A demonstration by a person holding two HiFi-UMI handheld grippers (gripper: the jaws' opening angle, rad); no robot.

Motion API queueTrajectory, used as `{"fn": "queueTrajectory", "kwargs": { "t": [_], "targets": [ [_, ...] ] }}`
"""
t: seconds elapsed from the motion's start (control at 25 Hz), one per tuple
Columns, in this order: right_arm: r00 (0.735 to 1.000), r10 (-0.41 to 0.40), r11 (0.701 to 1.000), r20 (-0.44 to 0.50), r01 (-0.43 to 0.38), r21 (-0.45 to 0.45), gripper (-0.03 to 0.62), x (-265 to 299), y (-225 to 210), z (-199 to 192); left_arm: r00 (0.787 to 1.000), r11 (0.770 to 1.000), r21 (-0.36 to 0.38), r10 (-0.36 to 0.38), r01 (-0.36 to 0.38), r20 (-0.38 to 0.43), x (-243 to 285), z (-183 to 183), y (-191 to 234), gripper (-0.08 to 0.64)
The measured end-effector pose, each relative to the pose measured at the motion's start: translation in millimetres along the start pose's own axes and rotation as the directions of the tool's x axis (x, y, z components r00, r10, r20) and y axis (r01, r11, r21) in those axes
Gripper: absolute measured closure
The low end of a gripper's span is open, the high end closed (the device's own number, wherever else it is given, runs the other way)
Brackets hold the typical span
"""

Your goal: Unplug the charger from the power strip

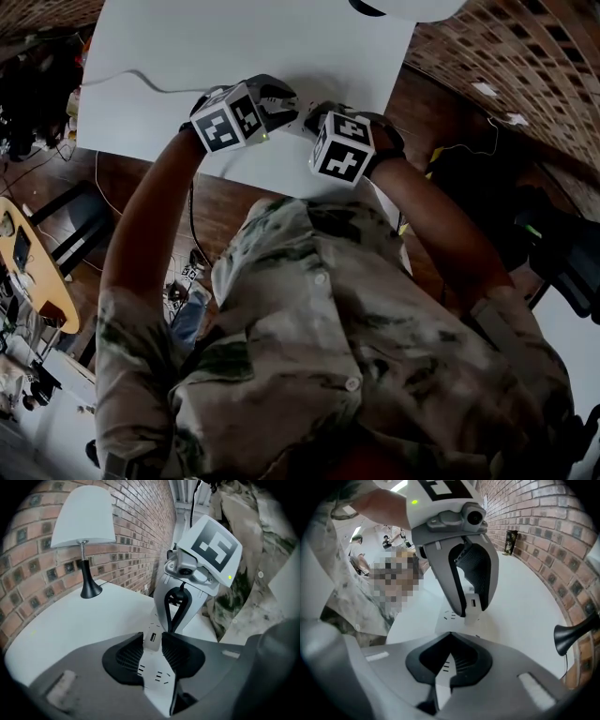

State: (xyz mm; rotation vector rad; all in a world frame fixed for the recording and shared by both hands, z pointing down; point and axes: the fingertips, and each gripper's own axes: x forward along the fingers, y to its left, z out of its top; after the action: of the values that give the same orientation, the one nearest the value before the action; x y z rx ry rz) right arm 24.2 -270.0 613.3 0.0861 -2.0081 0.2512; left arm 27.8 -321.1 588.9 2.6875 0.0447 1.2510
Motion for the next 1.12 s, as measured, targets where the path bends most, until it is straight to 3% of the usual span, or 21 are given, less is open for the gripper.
{"fn": "queueTrajectory", "kwargs": {
  "t": [0.24, 0.32, 0.4, 0.52, 0.64, 0.76, 0.96, 1.12],
  "targets": [
    [0.997, -0.042, 0.999, -0.072, 0.039, -0.038, 0.586, 8, 2, 0, 0.999, 1.0, 0.003, -0.031, 0.031, -0.044, -5, -2, -4, 0.447],
    [0.994, -0.049, 0.997, -0.098, 0.043, -0.059, 0.586, 10, 5, 2, 1.0, 1.0, -0.013, -0.025, 0.026, 0.017, -21, 11, -3, 0.449],
    [0.993, -0.049, 0.996, -0.105, 0.041, -0.084, 0.588, 11, 6, 2, 0.993, 0.999, -0.041, 0.027, -0.023, 0.112, -51, 38, 14, 0.453],
    [0.996, -0.032, 0.997, -0.089, 0.025, -0.076, 0.588, 10, 5, 0, 0.987, 0.996, -0.063, 0.072, -0.063, 0.14, -85, 50, 34, 0.449],
    [0.997, -0.028, 0.998, -0.075, 0.024, -0.05, 0.588, 10, 6, 2, 0.972, 0.985, -0.136, 0.134, -0.109, 0.192, -119, 46, 31, 0.448],
    [0.997, -0.065, 0.998, -0.039, 0.064, -0.014, 0.589, 7, 2, 1, 0.943, 0.962, -0.212, 0.225, -0.174, 0.247, -147, 45, 21, 0.448],
    [0.981, -0.19, 0.982, 0.05, 0.19, -0.008, 0.588, -20, 3, 11, 0.862, 0.895, -0.327, 0.404, -0.304, 0.306, -200, 37, -6, 0.448],
    [0.954, -0.268, 0.963, 0.136, 0.267, 0.022, 0.588, -52, 31, 31, 0.812, 0.858, -0.385, 0.475, -0.341, 0.34, -228, 27, -57, 0.446]
  ]
}}
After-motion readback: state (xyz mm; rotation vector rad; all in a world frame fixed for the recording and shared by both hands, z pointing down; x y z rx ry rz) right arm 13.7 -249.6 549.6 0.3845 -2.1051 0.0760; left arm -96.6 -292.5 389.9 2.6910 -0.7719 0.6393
